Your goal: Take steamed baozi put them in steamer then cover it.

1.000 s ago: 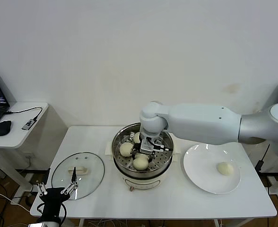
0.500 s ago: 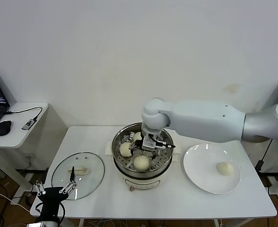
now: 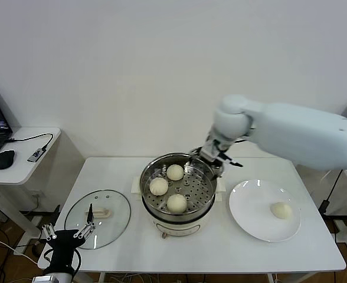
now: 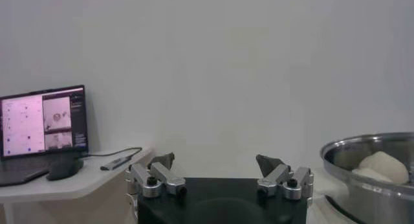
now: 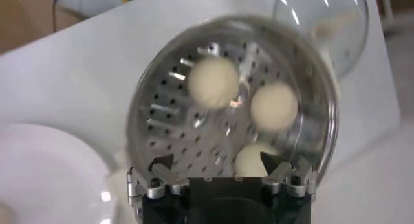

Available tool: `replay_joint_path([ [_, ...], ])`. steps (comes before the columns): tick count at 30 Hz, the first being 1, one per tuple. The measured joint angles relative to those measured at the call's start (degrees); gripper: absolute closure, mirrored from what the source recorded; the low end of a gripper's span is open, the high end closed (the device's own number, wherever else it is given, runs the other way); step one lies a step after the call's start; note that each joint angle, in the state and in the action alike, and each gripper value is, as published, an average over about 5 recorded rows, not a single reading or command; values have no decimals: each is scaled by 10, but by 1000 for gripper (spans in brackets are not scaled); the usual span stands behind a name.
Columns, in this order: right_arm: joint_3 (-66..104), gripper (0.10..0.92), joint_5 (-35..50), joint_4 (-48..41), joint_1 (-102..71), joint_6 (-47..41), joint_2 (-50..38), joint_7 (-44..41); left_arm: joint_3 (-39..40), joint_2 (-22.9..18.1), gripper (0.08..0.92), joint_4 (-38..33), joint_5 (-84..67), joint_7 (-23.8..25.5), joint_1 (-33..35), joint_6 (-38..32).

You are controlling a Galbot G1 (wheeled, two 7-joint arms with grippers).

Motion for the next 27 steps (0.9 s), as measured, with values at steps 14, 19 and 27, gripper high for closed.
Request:
replay_joint_path([
  [14, 154, 203, -74, -4, -182, -70, -194, -9, 7, 8, 177, 14, 5, 2, -10, -4],
  [19, 259, 203, -114, -36, -304, -67, -218, -4, 6, 9, 177, 14, 8, 4, -5, -5],
  [27, 390, 203, -171, -90, -465, -49, -222, 6, 5, 7, 177, 16, 13, 4, -2, -5],
])
